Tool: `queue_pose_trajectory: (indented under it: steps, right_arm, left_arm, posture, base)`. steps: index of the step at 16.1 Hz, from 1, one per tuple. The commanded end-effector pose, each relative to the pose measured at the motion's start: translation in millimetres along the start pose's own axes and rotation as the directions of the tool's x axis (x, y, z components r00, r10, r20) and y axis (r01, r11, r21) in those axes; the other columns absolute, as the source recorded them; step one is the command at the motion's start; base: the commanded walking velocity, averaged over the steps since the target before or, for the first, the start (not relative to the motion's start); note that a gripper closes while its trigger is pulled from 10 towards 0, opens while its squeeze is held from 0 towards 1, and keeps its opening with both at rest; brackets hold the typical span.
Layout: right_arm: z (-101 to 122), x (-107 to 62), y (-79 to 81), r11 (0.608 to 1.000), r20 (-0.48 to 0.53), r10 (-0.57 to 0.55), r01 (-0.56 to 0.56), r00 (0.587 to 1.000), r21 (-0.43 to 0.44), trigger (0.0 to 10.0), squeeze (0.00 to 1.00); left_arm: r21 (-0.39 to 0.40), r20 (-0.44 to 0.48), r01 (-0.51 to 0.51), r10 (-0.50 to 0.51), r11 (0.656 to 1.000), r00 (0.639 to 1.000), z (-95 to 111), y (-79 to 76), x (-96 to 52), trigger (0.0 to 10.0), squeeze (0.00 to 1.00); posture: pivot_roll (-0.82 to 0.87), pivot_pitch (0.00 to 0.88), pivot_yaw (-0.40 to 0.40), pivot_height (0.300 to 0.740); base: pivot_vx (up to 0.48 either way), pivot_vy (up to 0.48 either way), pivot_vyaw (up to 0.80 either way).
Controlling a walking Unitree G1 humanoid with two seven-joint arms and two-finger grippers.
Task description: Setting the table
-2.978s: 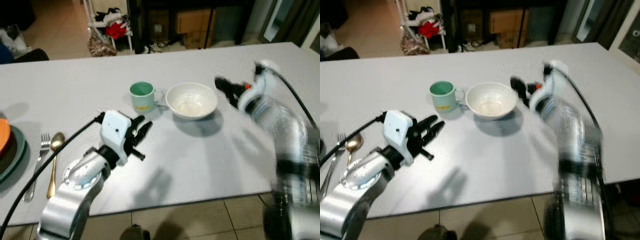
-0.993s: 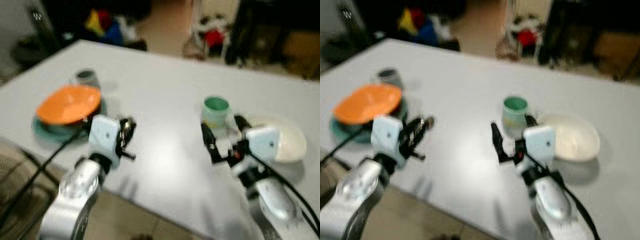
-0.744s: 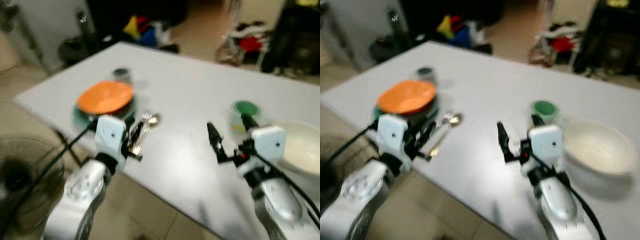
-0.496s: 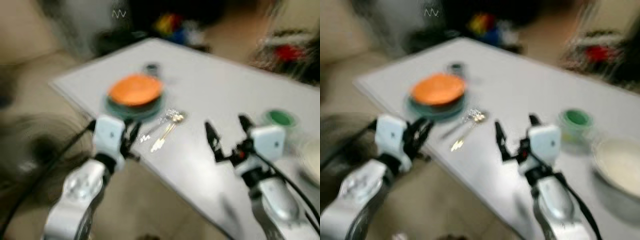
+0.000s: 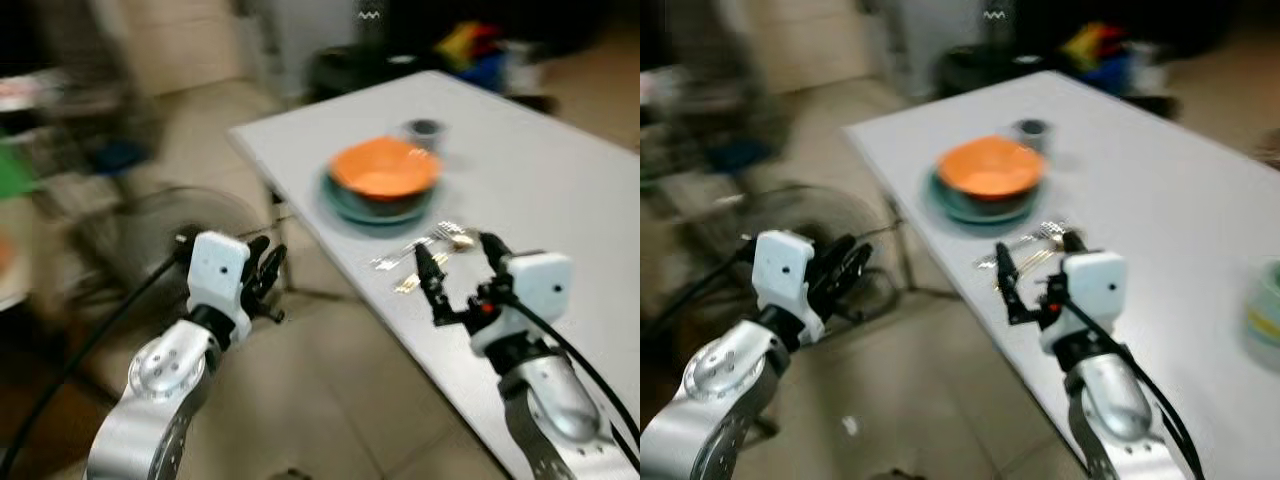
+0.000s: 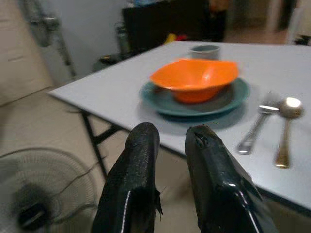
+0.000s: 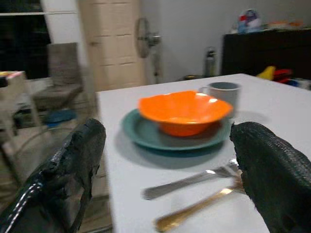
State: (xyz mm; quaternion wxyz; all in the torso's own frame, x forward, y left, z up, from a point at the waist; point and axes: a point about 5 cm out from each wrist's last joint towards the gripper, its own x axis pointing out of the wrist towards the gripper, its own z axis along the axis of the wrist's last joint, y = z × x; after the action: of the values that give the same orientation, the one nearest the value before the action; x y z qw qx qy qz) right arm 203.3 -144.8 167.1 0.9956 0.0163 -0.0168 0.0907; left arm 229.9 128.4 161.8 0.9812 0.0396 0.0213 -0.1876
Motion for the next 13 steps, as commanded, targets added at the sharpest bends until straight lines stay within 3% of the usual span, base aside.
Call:
queue_pose_trajectory:
  steps: [1, 13]
  right_arm:
    - [-0.8, 1.1, 2.5, 0.998, -0.003, 0.002, -0.002, 1.000, 0.059, 10.0, 1.00]
    - [-10.6, 3.2, -0.8, 0.992, -0.074, -0.018, 0.027, 0.997, 0.127, 10.0, 1.00]
  left_arm:
    - [0.008, -0.001, -0.010, 0.010, 1.000, 1.000, 1.2, 3.5, -0.8, 10.0, 0.00]
    - [0.016, -0.003, -0.023, 0.023, 1.000, 1.000, 0.8, 7.0, -1.3, 10.0, 0.00]
  posture:
    - [0.10, 0.000, 0.060, 0.740]
    - [0.10, 0.000, 0.054, 0.740]
  base:
    - [0.000, 0.285, 0.00]
    - [0.000, 0.307, 0.00]
